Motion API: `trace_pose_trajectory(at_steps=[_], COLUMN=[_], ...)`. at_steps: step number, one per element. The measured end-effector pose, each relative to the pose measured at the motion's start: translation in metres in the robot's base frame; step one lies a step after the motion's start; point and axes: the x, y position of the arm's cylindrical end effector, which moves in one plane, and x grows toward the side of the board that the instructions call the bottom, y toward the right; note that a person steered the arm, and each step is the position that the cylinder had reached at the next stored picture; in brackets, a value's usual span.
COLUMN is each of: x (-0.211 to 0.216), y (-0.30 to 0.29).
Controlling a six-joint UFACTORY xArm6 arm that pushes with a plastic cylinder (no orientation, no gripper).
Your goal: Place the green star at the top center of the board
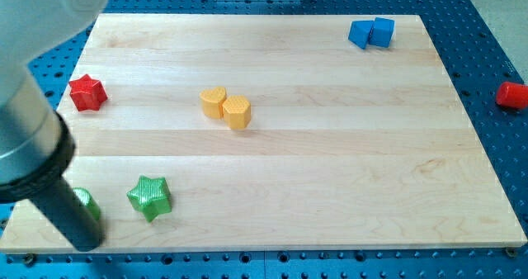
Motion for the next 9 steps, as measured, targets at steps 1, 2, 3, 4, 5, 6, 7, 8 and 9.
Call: trace_pose_trajectory(at_steps=[1,2,3,4,5,6,7,8,9], x=[-0.007,-0.024,-0.026,0.000,-0.002,-0.022,-0.045,-0.026,-0.040], y=[-0.033,0.016,0.036,0.032,0.074,0.078,0.078,0.082,0.083])
